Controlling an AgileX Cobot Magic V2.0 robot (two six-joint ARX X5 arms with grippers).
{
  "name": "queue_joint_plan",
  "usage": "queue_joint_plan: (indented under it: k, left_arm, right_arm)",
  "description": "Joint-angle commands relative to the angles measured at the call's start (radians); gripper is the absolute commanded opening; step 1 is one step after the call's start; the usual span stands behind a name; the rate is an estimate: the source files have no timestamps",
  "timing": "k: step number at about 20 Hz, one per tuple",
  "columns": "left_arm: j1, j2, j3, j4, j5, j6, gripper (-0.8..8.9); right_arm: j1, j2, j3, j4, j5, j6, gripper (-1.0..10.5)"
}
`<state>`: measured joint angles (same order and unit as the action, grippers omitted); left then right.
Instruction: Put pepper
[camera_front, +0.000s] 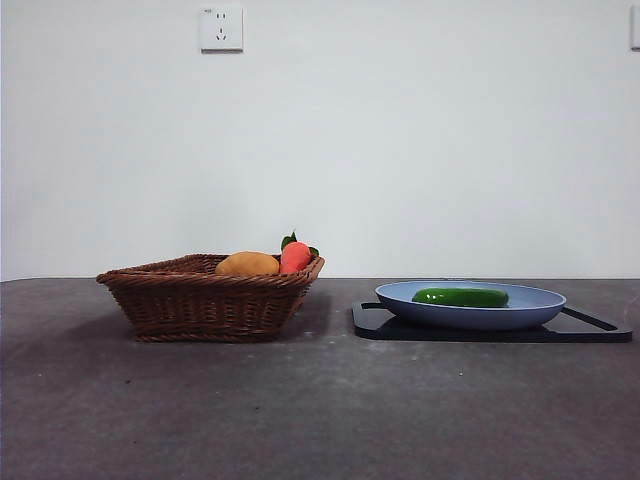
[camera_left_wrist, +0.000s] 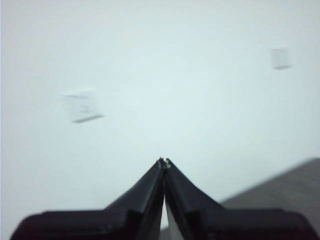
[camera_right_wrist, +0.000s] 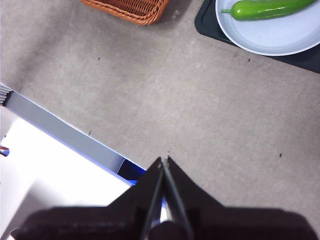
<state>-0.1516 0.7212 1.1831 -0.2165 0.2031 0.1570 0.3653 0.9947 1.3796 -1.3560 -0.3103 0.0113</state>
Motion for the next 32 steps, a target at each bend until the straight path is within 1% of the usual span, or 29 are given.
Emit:
queue_joint_plan:
  k: [1, 4, 7, 11, 16, 20, 23, 28, 32]
  left_arm:
    - [0.089, -0.119, -0.207, 0.148, 0.007, 0.008, 0.06]
    - [0.165, -0.288, -0.470, 0.267, 0.005, 0.002, 0.06]
    - [0.205, -0.424, -0.678, 0.283, -0.023, -0.009, 0.06]
    - [0.233, -0.545, -0.883, 0.284, -0.024, -0.085, 0.06]
    - [0.238, -0.624, -1.055, 0.283, -0.027, -0.138, 0.06]
    - [0.238, -0.668, -1.141, 0.280, -0.027, -0.182, 0.06]
    - [0.238, -0.690, -1.167, 0.251, -0.027, -0.184, 0.06]
    - [0.238, -0.720, -1.171, 0.129, -0.027, -0.183, 0.06]
    - [0.238, -0.720, -1.171, 0.118, -0.016, -0.183, 0.06]
  right_arm:
    - [0.002, 0.008, 0.018, -0.014, 0.003, 0.006, 0.0]
    - [0.002, 0.007, 0.018, -0.014, 0.002, 0.006, 0.0]
    - [0.002, 0.008, 0.018, -0.014, 0.002, 0.006, 0.0]
    - [0.002, 0.007, 0.018, -0.014, 0.002, 0.006, 0.0]
    - [0.002, 0.007, 0.018, -0.014, 0.002, 0.006, 0.0]
    - [0.002, 0.007, 0.018, -0.014, 0.002, 0.006, 0.0]
    - [0.002, 0.007, 0.018, -0.014, 0.002, 0.006, 0.0]
    - [0.002, 0.007, 0.018, -0.014, 0.002, 0.006, 0.0]
    - [0.002, 0.007, 0.018, -0.014, 0.002, 0.006, 0.0]
